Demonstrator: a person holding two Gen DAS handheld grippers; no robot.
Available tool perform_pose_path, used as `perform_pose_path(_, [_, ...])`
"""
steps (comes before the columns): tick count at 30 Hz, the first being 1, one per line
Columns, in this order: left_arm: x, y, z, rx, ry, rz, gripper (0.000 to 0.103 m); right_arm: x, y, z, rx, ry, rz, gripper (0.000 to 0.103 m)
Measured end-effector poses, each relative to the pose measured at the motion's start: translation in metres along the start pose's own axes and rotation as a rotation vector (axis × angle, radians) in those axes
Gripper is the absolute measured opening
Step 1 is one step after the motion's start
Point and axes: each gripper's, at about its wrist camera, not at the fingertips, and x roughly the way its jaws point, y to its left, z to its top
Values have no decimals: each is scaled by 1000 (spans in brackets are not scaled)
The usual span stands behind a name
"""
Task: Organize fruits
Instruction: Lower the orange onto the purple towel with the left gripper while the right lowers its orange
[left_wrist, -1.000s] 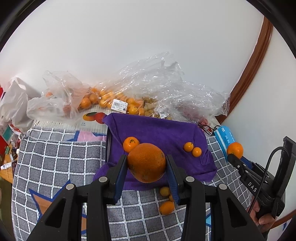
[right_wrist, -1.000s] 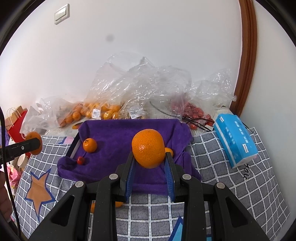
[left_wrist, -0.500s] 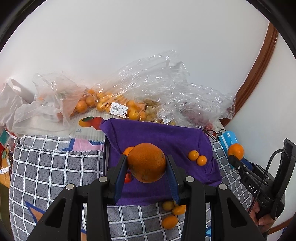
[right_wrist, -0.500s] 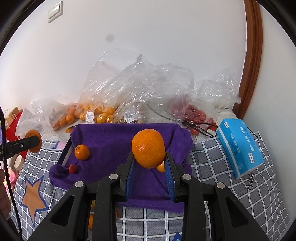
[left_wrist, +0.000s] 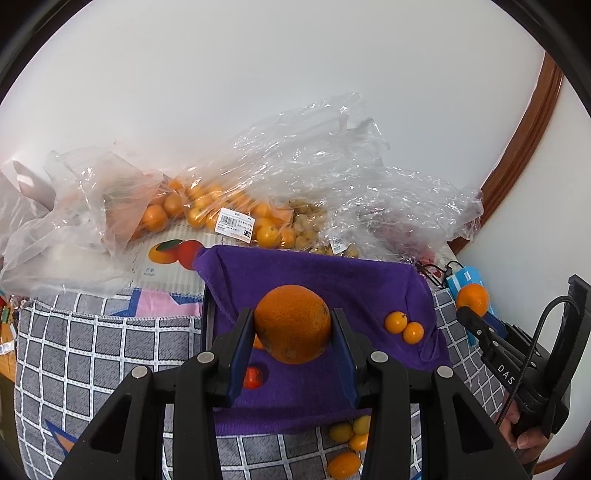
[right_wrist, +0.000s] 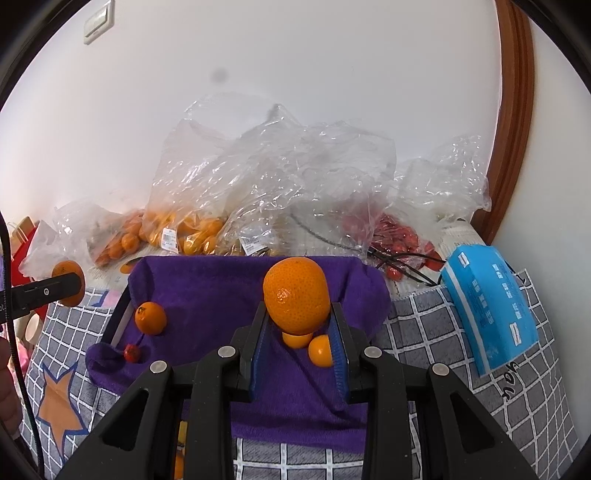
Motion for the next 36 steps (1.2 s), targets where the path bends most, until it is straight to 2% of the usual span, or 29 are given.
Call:
perform_pose_path(7, [12, 11, 10, -18, 4, 20, 39, 12, -10, 6, 1, -8, -13, 30])
perform_pose_path(15, [23, 18, 16, -35, 13, 34, 39, 28, -19, -1, 22, 26, -14, 30])
perform_pose_path(29, [63, -4, 2, 3, 103, 5, 39, 57, -12, -42, 27, 147, 30, 30])
perform_pose_path(36, [77, -8, -7, 14, 149, -4, 39, 61, -12, -53, 33, 175, 53, 30])
